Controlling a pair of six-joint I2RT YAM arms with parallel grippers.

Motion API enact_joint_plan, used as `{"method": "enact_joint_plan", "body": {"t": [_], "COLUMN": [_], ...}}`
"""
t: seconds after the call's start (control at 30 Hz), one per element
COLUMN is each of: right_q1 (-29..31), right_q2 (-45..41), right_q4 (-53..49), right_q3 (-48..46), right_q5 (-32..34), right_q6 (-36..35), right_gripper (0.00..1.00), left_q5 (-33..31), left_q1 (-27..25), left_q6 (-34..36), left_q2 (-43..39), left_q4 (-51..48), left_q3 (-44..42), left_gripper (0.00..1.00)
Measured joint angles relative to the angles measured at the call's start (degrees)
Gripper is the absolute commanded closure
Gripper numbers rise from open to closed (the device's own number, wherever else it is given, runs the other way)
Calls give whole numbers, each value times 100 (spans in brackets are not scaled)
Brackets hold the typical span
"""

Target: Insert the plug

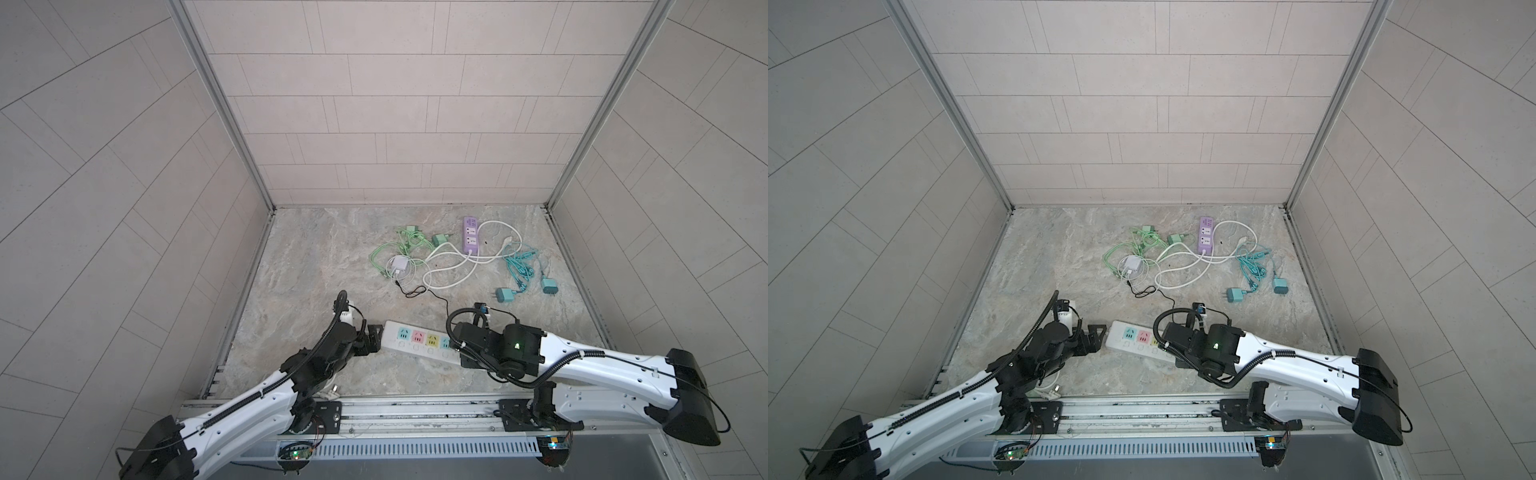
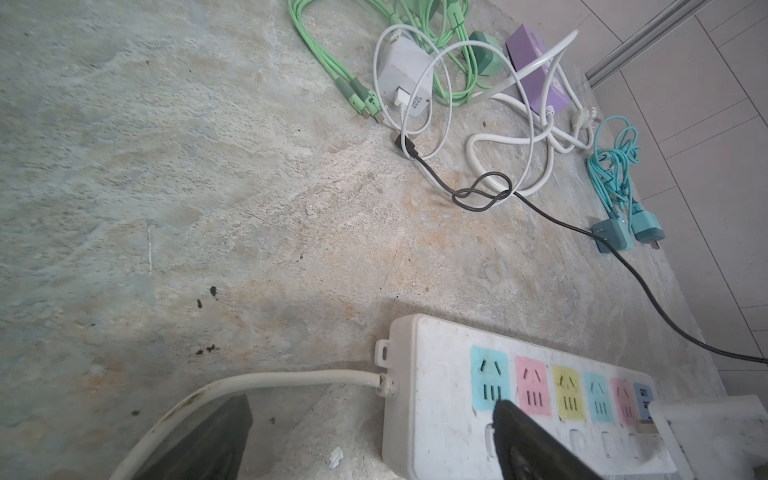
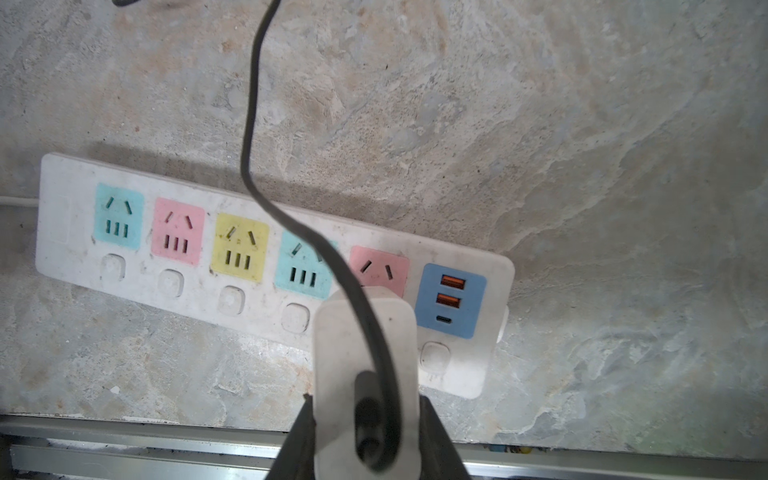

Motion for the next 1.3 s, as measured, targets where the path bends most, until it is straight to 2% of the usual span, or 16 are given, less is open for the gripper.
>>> {"method": "enact_joint_plan", "body": {"t": [0.33, 0.7, 1.3], "right_q1": [-50, -201, -332], "right_q2": [103, -435, -79], "right_q4": [125, 2, 155], "right_q3": [-2, -332, -214], "right_q5": [-44, -24, -264], "right_q6": [-11, -9, -68], "right_gripper": [99, 99, 100], "left_q5": [-26, -90, -175], "left_q1": [0, 0, 0], "left_q6": [0, 0, 2], "left_q2": [-162, -321, -490], "left_q4": [-17, -44, -74], "left_q3": [-74, -129, -170], "left_gripper": [3, 3, 3]}}
